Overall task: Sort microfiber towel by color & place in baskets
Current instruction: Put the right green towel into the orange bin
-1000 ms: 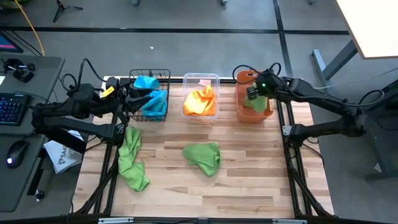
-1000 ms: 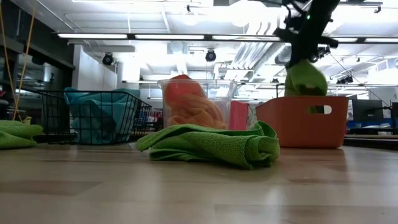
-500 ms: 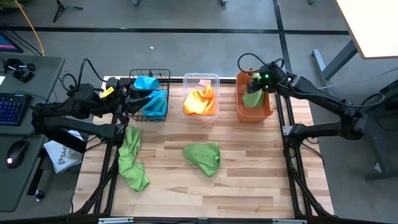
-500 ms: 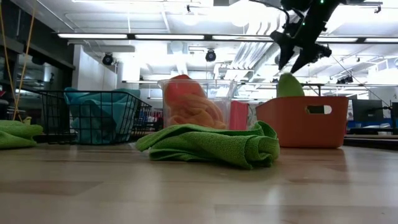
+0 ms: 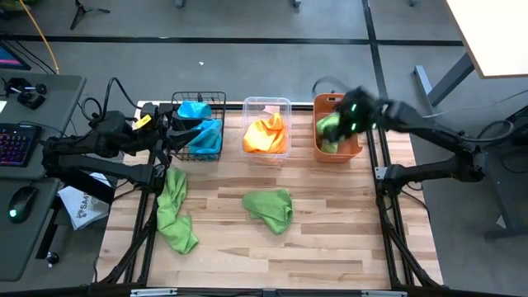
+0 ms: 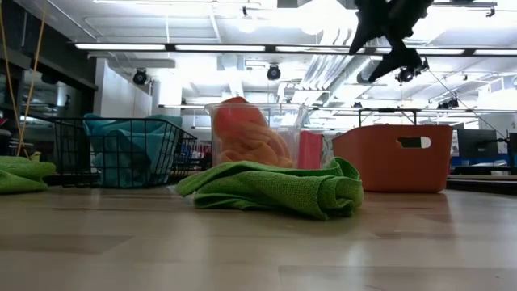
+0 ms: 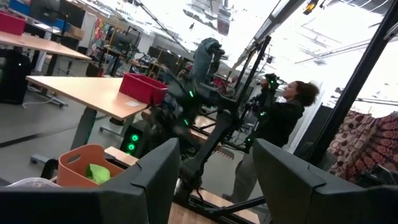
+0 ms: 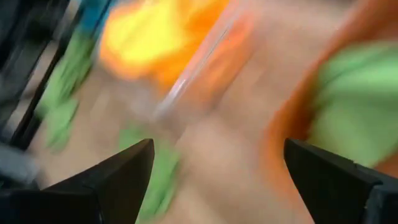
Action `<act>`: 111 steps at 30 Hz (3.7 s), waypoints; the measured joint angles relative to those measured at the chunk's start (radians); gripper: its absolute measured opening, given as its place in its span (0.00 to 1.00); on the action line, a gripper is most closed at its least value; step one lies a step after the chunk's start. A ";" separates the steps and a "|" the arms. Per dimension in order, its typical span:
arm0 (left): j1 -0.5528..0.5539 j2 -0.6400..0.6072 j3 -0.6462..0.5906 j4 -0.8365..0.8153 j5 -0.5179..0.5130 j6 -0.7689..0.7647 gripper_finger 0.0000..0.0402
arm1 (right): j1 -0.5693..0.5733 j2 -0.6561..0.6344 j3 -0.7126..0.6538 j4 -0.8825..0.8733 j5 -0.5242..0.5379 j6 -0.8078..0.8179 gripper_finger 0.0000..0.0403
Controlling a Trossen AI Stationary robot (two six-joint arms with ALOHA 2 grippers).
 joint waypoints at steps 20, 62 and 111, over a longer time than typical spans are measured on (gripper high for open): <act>0.000 0.000 0.000 0.000 -0.001 0.007 0.48 | 0.678 0.460 -0.294 0.797 0.065 0.506 0.86; 0.000 0.000 0.000 -0.008 -0.012 0.026 0.48 | 0.733 -0.040 0.013 -0.401 0.793 0.509 0.01; 0.000 0.000 0.000 0.060 -0.040 -0.027 0.48 | -0.189 -0.033 -0.144 0.071 0.523 -0.155 0.00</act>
